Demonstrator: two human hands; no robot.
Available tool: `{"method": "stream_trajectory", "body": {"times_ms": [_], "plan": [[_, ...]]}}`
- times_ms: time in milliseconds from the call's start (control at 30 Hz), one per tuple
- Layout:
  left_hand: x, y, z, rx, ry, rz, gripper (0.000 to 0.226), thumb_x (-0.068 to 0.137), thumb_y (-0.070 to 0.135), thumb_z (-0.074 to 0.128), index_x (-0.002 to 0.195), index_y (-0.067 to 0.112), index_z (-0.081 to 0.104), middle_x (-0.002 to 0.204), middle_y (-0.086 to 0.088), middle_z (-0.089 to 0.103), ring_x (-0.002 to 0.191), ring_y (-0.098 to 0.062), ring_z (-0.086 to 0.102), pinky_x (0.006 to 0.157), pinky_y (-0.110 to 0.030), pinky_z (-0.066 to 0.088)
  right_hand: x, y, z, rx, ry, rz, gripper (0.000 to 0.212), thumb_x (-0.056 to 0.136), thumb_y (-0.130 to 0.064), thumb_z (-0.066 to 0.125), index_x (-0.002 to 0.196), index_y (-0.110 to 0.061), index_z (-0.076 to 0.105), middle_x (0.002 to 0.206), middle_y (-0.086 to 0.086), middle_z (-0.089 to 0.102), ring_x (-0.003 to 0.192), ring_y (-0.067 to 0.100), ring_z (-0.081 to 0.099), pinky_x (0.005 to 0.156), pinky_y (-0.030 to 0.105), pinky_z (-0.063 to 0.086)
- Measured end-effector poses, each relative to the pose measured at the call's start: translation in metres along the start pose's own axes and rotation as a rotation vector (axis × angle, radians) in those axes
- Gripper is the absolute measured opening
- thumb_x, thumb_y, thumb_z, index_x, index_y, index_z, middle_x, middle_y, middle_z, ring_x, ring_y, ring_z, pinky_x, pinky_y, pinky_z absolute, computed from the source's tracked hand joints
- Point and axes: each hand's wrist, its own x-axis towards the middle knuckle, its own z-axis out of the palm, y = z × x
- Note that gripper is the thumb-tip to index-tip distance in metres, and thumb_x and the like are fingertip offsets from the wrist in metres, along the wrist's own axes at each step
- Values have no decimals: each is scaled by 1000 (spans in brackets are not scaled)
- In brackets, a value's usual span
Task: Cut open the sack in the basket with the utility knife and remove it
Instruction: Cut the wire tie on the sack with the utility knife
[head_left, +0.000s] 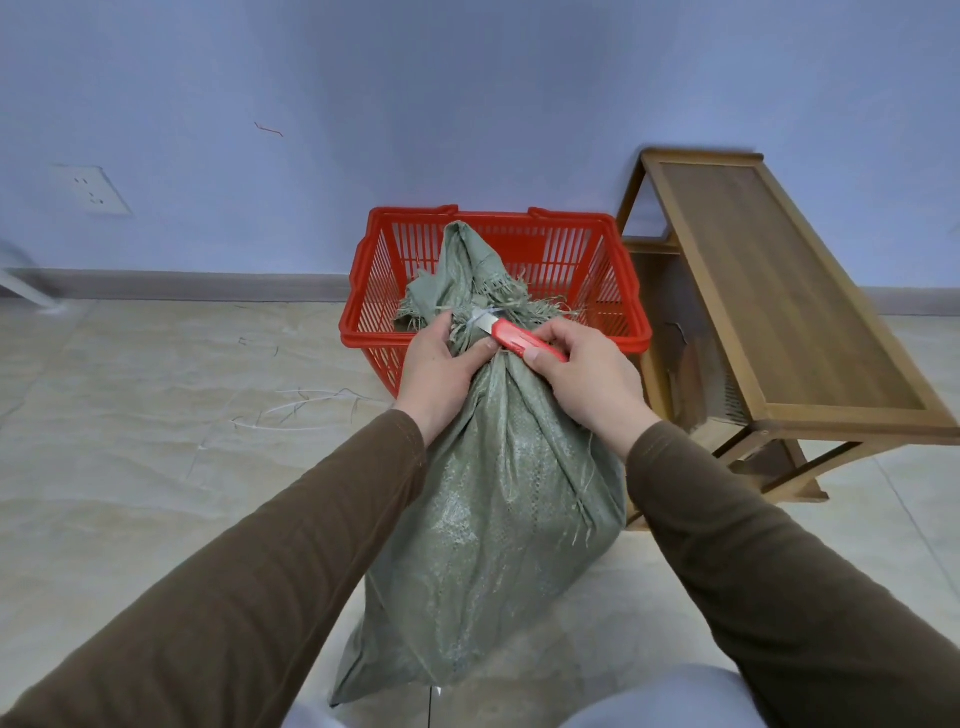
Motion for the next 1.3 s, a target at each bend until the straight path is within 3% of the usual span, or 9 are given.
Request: {"method": "stream_trajectory", "body": {"times_ms": [100,267,467,567,700,800,900,1100,1300], "plan": [[3,-6,0,10,1,20,32,92,24,76,123,23,68,120,6,74,113,-12,69,107,-45,53,1,9,-2,74,8,46,4,97,-43,65,98,-39,66,96,-10,68,87,20,64,72,36,49],[0,-6,9,18,31,19,51,93,32,74,138,13,60,128,8,68,118,-11,64,106,-32,48,-2,3,10,251,-44,160,15,94,-48,65,95,-34,67,90,-9,69,85,24,68,78,42,54],[5,-9,6,61,-22,-14,50,84,47,73,128,25,64,128,6,71,122,-15,66,111,-45,49,-10,0,1,-56,117,9,13,100,-43,61,105,-32,63,94,-11,66,86,20,59,73,34,37],[3,-6,12,38,3,-52,75,78,61,71,139,18,61,139,-2,67,129,-21,62,114,-46,47,-10,0,-4,-153,167,-34,12,101,-42,60,106,-31,64,96,-9,70,88,21,62,76,34,36],[-4,-2,16,56,61,-70,72,96,38,69,157,9,42,155,-7,52,144,-23,47,116,-31,35,-7,-10,6,313,-90,206,22,88,-49,69,92,-28,69,91,-3,73,87,26,69,83,44,55],[-1,-6,13,59,49,-37,80,89,52,67,154,12,46,154,-6,55,142,-21,51,121,-42,39,-7,-11,15,605,-138,288,26,75,-45,71,87,-22,73,96,16,77,85,33,72,94,59,57],[5,-11,4,67,-11,-17,76,89,49,70,153,14,47,152,-3,57,141,-18,52,120,-46,40,-6,-8,8,285,-185,145,22,90,-45,68,85,-24,62,83,1,70,76,26,66,78,43,53],[-1,-11,-1,80,-117,46,60,90,43,71,143,17,58,140,2,66,131,-13,60,116,-46,45,-7,-1,-2,618,-536,151,11,108,-27,54,102,-18,55,77,5,60,57,14,54,55,29,45],[-7,-9,-1,143,-193,64,53,92,41,68,140,19,61,133,2,70,125,-13,64,113,-44,48,-13,-11,10,620,-385,132,17,110,-21,47,98,-13,56,68,1,57,50,14,50,48,32,45]]}}
